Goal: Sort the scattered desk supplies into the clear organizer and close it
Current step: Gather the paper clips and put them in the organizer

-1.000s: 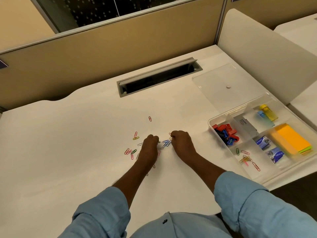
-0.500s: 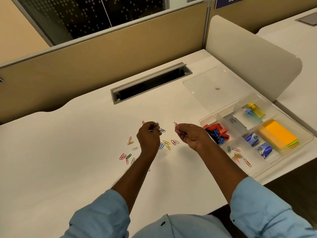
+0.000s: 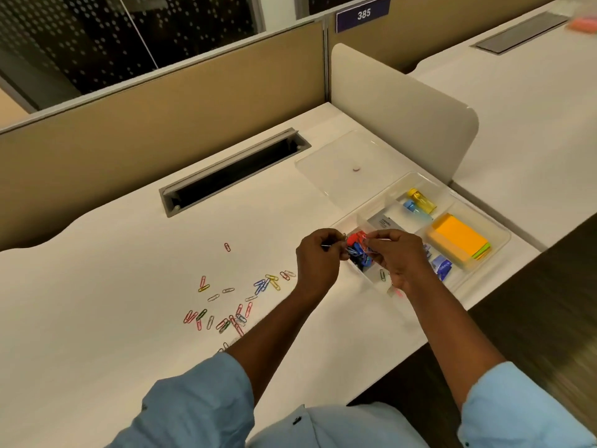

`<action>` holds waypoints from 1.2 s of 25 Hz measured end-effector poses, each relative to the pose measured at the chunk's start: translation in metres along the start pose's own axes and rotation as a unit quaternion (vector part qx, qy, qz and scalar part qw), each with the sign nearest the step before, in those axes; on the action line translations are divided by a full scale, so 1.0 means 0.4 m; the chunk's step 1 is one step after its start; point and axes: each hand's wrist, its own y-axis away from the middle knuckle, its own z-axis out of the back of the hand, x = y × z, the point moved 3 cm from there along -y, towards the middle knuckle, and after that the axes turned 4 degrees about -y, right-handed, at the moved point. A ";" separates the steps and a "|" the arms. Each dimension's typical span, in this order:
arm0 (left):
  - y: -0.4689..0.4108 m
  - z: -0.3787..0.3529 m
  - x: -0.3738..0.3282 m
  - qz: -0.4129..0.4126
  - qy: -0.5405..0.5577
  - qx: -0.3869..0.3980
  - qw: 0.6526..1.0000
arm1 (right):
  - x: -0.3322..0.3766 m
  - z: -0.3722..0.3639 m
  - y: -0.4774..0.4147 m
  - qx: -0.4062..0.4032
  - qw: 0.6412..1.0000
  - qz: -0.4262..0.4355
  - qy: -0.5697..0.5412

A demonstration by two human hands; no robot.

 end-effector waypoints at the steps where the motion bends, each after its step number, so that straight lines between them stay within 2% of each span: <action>1: 0.008 -0.030 0.003 0.001 -0.007 0.021 1.000 | -0.010 0.027 -0.003 -0.012 0.999 0.002 0.044; 3: 0.020 -0.081 0.010 -0.001 -0.021 0.058 0.998 | -0.032 0.072 -0.008 -0.033 0.989 0.014 0.146; 6: 0.025 -0.139 0.023 -0.013 -0.073 0.100 0.992 | -0.047 0.116 -0.005 -0.055 0.941 0.080 0.323; 9: 0.024 -0.178 0.033 -0.041 -0.142 0.140 0.979 | -0.046 0.140 -0.001 -0.052 0.916 0.109 0.383; 13: 0.028 -0.218 0.036 -0.084 -0.259 0.209 0.939 | -0.048 0.150 -0.009 -0.035 0.872 0.075 0.482; 21: 0.030 -0.224 0.033 -0.075 -0.314 0.221 0.920 | -0.051 0.138 -0.015 0.043 0.830 0.066 0.553; 23: 0.033 -0.217 0.027 -0.088 -0.312 0.208 0.923 | -0.045 0.135 -0.021 0.043 0.826 0.067 0.558; 26: 0.034 -0.200 0.024 -0.095 -0.303 0.186 0.930 | -0.040 0.127 -0.025 0.037 0.800 0.057 0.596; 30: 0.043 -0.157 0.037 -0.098 -0.288 0.142 0.942 | -0.044 0.105 -0.008 0.014 0.790 0.059 0.610</action>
